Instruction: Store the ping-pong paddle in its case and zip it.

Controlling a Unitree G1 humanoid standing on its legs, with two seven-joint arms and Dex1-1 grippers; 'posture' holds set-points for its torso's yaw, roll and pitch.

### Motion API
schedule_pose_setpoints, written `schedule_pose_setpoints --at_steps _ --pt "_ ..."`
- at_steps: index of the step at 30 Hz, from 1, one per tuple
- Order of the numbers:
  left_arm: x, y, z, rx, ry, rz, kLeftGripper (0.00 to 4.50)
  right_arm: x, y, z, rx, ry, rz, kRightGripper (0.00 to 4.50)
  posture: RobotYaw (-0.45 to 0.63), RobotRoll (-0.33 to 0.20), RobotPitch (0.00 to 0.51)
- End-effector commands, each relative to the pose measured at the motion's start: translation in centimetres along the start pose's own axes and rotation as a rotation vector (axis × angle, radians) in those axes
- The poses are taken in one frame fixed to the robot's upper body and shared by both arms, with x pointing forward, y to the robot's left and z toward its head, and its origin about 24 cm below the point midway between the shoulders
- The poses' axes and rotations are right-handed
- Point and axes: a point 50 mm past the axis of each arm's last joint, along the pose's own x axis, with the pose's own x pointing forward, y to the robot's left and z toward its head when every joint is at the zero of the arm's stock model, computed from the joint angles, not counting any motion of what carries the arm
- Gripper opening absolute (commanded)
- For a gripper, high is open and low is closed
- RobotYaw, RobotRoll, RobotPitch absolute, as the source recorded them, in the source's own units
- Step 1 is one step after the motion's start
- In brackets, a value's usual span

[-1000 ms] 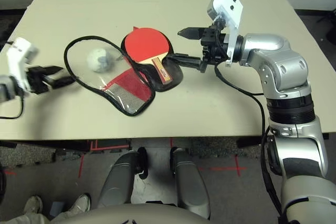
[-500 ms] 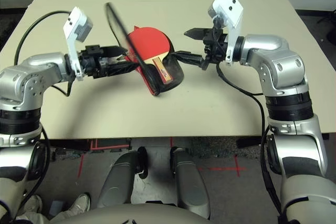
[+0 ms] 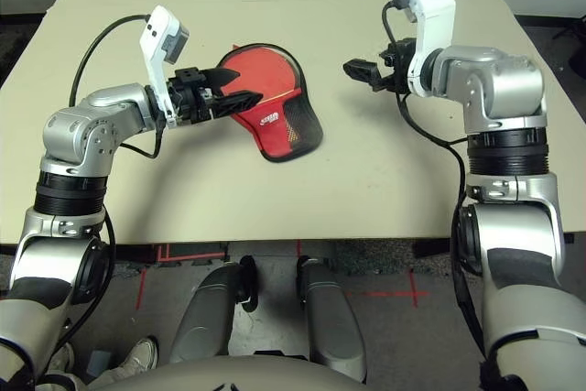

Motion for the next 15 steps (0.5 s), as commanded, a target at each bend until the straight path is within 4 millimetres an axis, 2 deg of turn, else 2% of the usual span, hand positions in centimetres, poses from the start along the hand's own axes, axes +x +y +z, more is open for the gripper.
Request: schedule_pose_setpoints --at_steps 1,8,15 --pt "-0.7 -0.2 0.3 0.015 0.001 -0.008 4.50 0.3 0.7 -2.8 0.119 0.141 0.076 4.48 0.03 0.000 0.234" --pt "-1.7 0.1 0.0 0.018 0.053 -0.015 4.50 2.2 1.7 -5.3 0.204 0.203 0.150 4.48 0.02 0.000 0.236" --pt "-1.9 0.5 0.3 0.022 0.048 0.001 4.50 4.2 2.7 -6.3 0.286 0.247 0.152 4.48 0.03 0.000 0.237"
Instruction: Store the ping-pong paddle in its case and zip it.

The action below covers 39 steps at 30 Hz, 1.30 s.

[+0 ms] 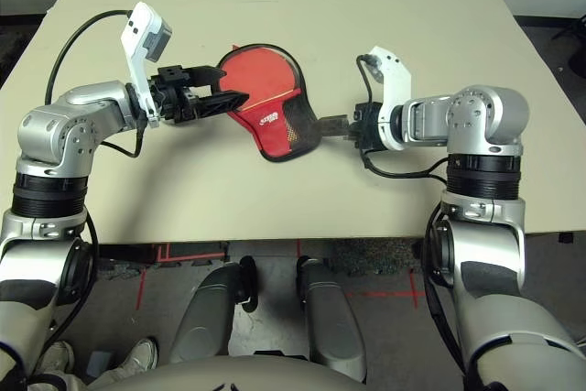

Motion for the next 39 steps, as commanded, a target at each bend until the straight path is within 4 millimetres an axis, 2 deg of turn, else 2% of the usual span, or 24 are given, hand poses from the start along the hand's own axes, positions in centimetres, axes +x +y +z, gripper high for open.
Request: schedule_pose_setpoints --at_steps 1,9,15,24,27,37,38,39 --pt "-0.1 0.0 0.0 -0.001 0.004 -0.008 4.50 0.9 -0.3 -0.7 0.065 0.037 -0.013 4.48 0.03 0.000 0.238" --pt "-0.2 -0.1 0.2 0.000 0.003 -0.004 4.50 2.9 0.6 -0.7 0.150 0.042 0.004 4.48 0.05 0.000 0.240" --pt "-0.4 0.0 0.1 -0.002 0.004 0.006 4.50 4.1 2.5 -0.3 0.190 0.072 0.126 4.48 0.05 0.000 0.243" --pt "-0.3 0.1 -0.1 -0.005 0.004 0.012 4.50 4.9 3.8 -0.3 0.187 0.139 0.179 4.48 0.05 0.000 0.248" --pt "-0.3 0.1 -0.1 -0.005 0.003 0.013 4.50 4.9 3.9 -0.3 0.187 0.147 0.173 3.91 0.05 0.000 0.248" --pt "-0.4 0.2 -0.2 0.001 0.010 0.023 4.50 4.5 3.6 -1.2 0.151 0.195 0.163 0.26 0.05 0.000 0.249" --pt "-0.4 0.2 -0.2 0.001 0.010 0.023 4.50 4.5 3.6 -1.4 0.145 0.199 0.166 0.01 0.05 0.000 0.249" --pt "-0.4 0.2 -0.2 0.002 0.011 0.023 4.50 4.3 3.6 -1.6 0.134 0.206 0.173 0.01 0.05 0.000 0.249"
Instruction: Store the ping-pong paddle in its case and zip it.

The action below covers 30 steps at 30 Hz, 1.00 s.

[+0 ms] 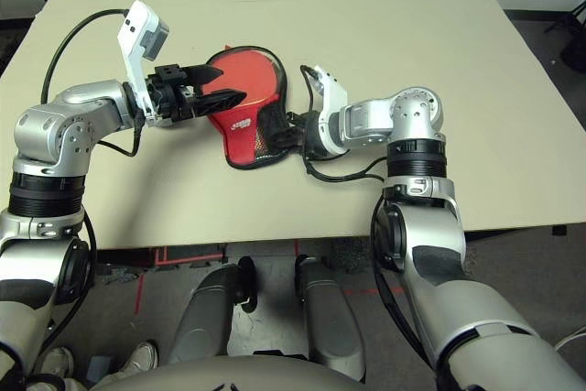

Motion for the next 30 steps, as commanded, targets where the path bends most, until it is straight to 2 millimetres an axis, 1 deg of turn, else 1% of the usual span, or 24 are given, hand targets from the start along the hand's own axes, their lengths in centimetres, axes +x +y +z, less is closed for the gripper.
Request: schedule_pose_setpoints --at_steps 1,6,9,11,13,21,30 --pt "-0.2 0.1 -0.2 0.006 0.010 0.008 4.50 -0.1 -0.4 -1.5 -0.029 0.064 0.000 0.01 0.05 0.000 0.249" --pt "0.0 0.1 -0.3 0.007 0.011 0.003 4.50 -1.2 -0.5 -3.5 -0.084 0.125 0.028 0.01 0.03 0.000 0.250" --pt "0.1 0.2 -0.3 0.007 0.014 -0.002 4.50 -2.0 -0.2 -5.2 -0.116 0.168 0.052 0.01 0.02 0.000 0.250" --pt "0.3 0.2 -0.3 0.007 0.015 -0.007 4.50 -2.2 0.0 -6.3 -0.126 0.191 0.064 0.01 0.02 0.000 0.252" --pt "0.4 0.2 -0.3 0.007 0.016 -0.013 4.50 -2.3 0.2 -6.9 -0.142 0.202 0.071 0.01 0.01 0.000 0.253" --pt "0.7 0.2 -0.4 0.007 0.021 -0.026 4.50 -2.4 0.6 -8.2 -0.192 0.242 0.100 0.01 0.01 0.000 0.257" --pt "0.4 0.1 -0.8 -0.003 0.023 -0.013 4.50 -2.7 1.0 -9.3 -0.234 0.340 0.154 0.01 0.03 0.000 0.269"
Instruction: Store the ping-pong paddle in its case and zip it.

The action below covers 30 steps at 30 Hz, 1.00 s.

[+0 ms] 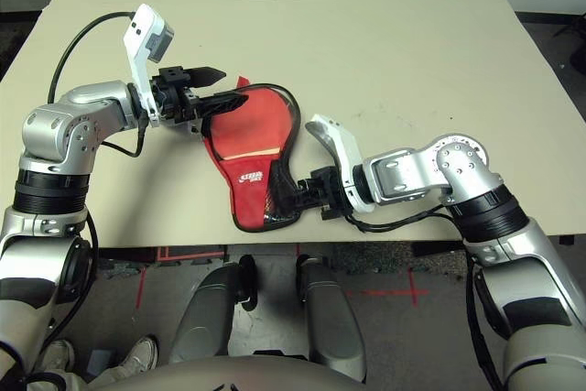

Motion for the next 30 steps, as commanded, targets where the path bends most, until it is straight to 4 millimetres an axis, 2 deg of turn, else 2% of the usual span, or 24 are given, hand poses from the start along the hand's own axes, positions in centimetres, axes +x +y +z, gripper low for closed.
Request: schedule_pose_setpoints --at_steps 1,5,8,12,16,18,20,23,27,30 --pt "-0.1 -0.1 -0.4 -0.006 0.014 0.005 4.50 0.4 0.7 -0.7 -0.028 0.071 0.050 0.01 0.04 0.000 0.269" --pt "-0.3 -0.1 -0.5 -0.007 0.016 0.013 4.50 0.6 0.4 -0.3 -0.011 0.037 0.016 0.01 0.04 0.000 0.268" --pt "-0.4 0.0 -0.5 -0.006 0.016 0.019 4.50 0.4 0.2 0.3 -0.002 -0.004 -0.030 0.85 0.04 0.000 0.264" --pt "-0.6 0.2 -0.3 0.000 0.013 0.027 4.50 -0.3 0.1 1.2 0.006 -0.102 -0.082 2.36 0.04 0.000 0.260" --pt "-0.7 0.3 -0.1 0.007 0.009 0.033 4.50 -1.6 0.3 1.9 0.001 -0.219 -0.123 3.86 0.03 0.000 0.257" --pt "-0.7 0.5 0.2 0.016 0.005 0.037 4.50 -3.1 0.9 2.8 -0.039 -0.286 -0.144 4.48 0.03 0.000 0.255" --pt "-0.8 0.7 0.5 0.024 0.003 0.042 4.50 -4.0 1.5 3.4 -0.074 -0.321 -0.165 4.48 0.02 0.000 0.254" --pt "-0.9 1.2 1.1 0.040 0.001 0.047 4.50 -4.7 2.7 4.0 -0.252 -0.314 -0.230 4.48 0.00 0.000 0.252" --pt "-1.1 2.0 1.9 0.076 0.025 0.040 4.50 -2.8 2.8 3.9 -0.532 -0.200 -0.332 4.48 -0.01 0.000 0.249" --pt "-1.7 2.7 2.4 0.099 0.051 0.034 4.50 -1.7 2.4 4.3 -0.658 -0.177 -0.371 4.48 -0.02 0.000 0.247"
